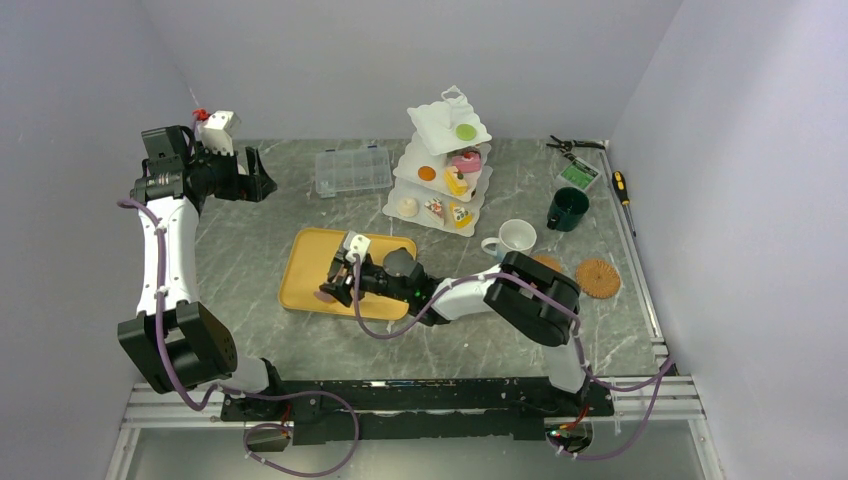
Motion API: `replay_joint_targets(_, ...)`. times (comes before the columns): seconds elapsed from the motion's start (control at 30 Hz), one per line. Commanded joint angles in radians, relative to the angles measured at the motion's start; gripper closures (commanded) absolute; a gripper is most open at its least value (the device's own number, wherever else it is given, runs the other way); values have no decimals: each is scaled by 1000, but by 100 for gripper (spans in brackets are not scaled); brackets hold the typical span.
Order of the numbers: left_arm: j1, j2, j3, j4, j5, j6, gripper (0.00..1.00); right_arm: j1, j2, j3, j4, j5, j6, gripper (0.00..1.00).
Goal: Serve the afternoon tea
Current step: Pick up the desert from the tray.
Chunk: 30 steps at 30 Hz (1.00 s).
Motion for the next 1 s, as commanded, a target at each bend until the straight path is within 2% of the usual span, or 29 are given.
replay_joint_targets(0.0, -1, -15, 27, -1, 32, 12, 6, 9, 9, 36, 82, -6, 35, 36)
replay_joint_targets(0.37, -2, -18, -19, 7, 43, 6, 6, 10, 22, 28, 76, 29, 15, 33)
replay_joint_targets(0.97, -2, -14, 9, 0, 61, -2, 6, 9, 59, 8, 102, 36, 47, 32)
